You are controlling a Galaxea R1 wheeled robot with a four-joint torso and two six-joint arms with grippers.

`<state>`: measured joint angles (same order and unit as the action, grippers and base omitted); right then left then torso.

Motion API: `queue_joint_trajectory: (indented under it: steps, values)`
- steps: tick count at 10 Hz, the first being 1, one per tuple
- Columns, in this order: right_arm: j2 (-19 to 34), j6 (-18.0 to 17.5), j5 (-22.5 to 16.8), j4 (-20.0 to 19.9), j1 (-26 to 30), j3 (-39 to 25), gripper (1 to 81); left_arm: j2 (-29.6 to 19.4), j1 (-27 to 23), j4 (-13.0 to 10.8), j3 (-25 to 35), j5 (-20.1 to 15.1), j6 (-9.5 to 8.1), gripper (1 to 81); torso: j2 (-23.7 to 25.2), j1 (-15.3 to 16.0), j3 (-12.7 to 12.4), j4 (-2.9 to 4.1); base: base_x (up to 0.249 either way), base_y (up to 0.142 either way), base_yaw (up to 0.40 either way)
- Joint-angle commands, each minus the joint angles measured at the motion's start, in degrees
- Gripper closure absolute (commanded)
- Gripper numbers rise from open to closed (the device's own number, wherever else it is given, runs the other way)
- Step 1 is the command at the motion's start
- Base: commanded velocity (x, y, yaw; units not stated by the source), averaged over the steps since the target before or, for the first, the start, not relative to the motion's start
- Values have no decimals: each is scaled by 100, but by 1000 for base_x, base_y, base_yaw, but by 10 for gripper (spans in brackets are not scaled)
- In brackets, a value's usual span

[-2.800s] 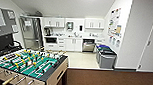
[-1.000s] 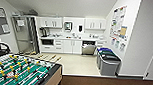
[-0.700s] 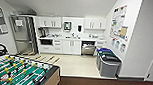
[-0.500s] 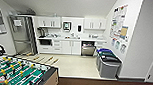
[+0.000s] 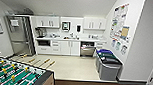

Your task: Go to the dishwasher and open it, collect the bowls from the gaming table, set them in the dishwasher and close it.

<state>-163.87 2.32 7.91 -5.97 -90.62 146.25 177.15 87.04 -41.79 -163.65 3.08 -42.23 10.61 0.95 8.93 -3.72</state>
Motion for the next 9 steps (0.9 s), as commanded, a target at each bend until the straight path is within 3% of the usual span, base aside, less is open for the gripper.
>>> queue_joint_trajectory:
  steps: [1, 6, 9]
  values:
    - [88, 14, -281, 17, 259, -10, 811, 5, -288, 13, -10, -203, -14, 811, 0, 0, 0, 0, 179, -96, 0]
    - [88, 14, -281, 17, 259, -1, 811, -4, -288, 30, -10, -203, -14, 811, 0, 0, 0, 0, 180, -81, 0]
    - [80, 14, -290, 34, 268, -1, 811, -22, -288, 48, -10, -194, -14, 811, 0, 2, 0, 0, 180, 0, 0]
